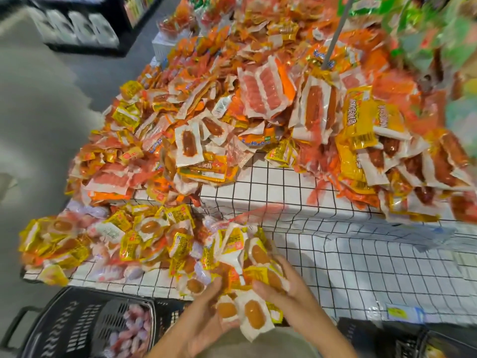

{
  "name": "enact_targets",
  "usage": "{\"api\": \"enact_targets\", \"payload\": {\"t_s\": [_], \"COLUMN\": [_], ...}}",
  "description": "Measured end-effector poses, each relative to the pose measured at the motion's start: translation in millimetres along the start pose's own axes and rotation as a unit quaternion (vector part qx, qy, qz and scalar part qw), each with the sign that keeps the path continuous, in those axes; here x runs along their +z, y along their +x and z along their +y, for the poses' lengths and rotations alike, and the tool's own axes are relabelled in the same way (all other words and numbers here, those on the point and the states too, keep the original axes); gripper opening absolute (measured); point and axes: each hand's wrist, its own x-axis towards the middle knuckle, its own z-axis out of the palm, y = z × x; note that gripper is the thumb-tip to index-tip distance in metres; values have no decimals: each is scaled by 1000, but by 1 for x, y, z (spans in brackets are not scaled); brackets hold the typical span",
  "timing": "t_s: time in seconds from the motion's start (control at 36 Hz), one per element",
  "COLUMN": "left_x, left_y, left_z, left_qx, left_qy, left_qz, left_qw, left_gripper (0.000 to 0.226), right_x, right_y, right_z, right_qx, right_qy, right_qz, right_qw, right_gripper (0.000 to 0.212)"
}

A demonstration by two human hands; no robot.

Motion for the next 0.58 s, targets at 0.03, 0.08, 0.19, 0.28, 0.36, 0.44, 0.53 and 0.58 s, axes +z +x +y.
{"api": "enact_targets", "payload": {"t_s": [0.03,0.08,0.19,0.28,0.36,0.44,0.53,0.58], "left_x": [0,-5,-9,-16,-17,-19,-20,-24], "left_y": [-1,-4,-13,-24,-36,-44,-51,-54], "left_z": [1,6,19,30,38,42,44,44], "left_qx": [7,20,59,92,133,161,173,181], "left_qy": [2,6,23,48,73,59,70,76], "left_qz": [20,41,54,138,187,213,215,241], "left_qw": [1000,999,997,985,971,962,958,950], "left_gripper": [77,78,68,71,63,51,36,36], "right_x": [3,7,7,-6,-20,-32,-37,-33], "right_y": [3,8,15,23,36,51,65,75], "right_z": [-2,-2,0,10,29,53,73,80], "right_qx": [-25,-61,-99,-111,-56,57,137,169], "right_qy": [-60,-111,-144,-166,-74,-5,34,70], "right_qz": [-6,-9,-30,-11,56,150,150,124], "right_qw": [998,992,984,980,994,987,979,975], "right_gripper": [51,56,63,55,48,55,47,56]}}
